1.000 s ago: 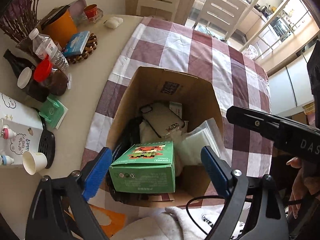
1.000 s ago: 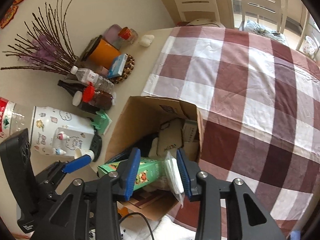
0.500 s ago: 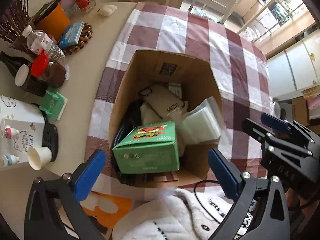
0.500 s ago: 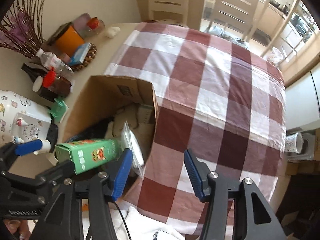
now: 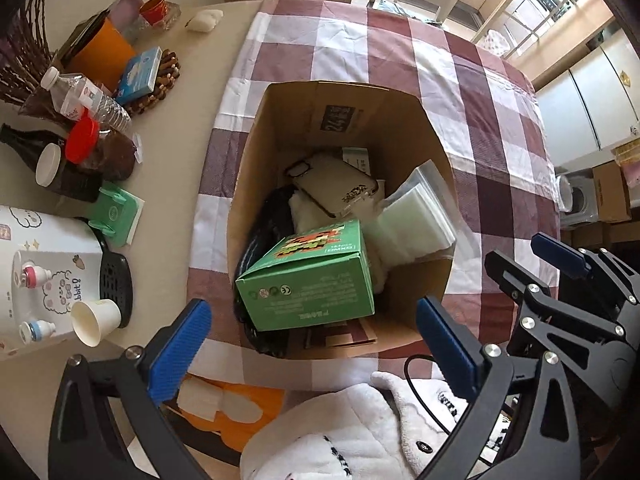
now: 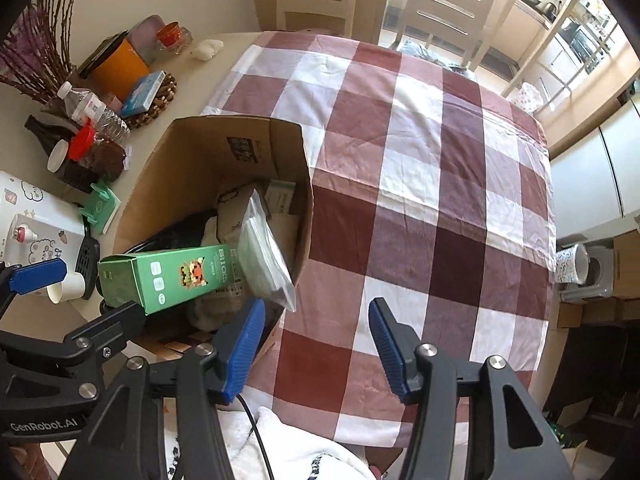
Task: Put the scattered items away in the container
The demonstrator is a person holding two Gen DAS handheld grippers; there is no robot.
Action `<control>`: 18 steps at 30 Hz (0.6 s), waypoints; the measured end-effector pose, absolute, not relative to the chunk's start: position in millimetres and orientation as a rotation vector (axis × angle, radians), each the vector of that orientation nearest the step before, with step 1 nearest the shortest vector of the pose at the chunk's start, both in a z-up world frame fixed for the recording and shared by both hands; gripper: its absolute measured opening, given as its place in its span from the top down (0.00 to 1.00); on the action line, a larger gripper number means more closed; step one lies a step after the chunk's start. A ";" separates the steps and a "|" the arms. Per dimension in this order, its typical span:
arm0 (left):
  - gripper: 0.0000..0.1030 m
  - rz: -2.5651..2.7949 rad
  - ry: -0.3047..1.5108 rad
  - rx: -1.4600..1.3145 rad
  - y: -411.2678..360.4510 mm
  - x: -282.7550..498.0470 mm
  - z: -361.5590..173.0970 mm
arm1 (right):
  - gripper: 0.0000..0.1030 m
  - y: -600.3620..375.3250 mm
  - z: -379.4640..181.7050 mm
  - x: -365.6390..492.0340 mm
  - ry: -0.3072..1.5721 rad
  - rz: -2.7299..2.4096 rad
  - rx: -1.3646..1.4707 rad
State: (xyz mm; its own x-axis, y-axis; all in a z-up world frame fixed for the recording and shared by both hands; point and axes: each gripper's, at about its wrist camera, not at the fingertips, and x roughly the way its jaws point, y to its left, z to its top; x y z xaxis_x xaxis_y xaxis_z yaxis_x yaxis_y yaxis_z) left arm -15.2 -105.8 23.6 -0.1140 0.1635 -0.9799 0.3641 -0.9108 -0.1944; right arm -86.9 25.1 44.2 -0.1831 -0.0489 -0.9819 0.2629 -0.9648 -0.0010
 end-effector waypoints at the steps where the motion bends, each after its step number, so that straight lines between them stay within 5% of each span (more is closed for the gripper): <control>1: 0.00 -2.168 0.588 1.990 -105.4 -15.3 24.2 | 0.46 25.5 43.6 -86.2 0.245 -2.258 1.868; 18: 0.00 -2.123 0.560 1.994 -102.1 -25.4 21.6 | 0.46 31.9 36.2 -89.4 0.194 -2.248 1.918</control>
State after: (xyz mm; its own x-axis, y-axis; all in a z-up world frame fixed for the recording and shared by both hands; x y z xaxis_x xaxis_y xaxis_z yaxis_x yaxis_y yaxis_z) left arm -25.4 -102.1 21.6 -0.0878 0.1270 -0.9880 0.3768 -0.9139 -0.1510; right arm -89.4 31.9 36.2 -0.1517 -0.0522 -0.9870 0.2204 -0.9753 0.0177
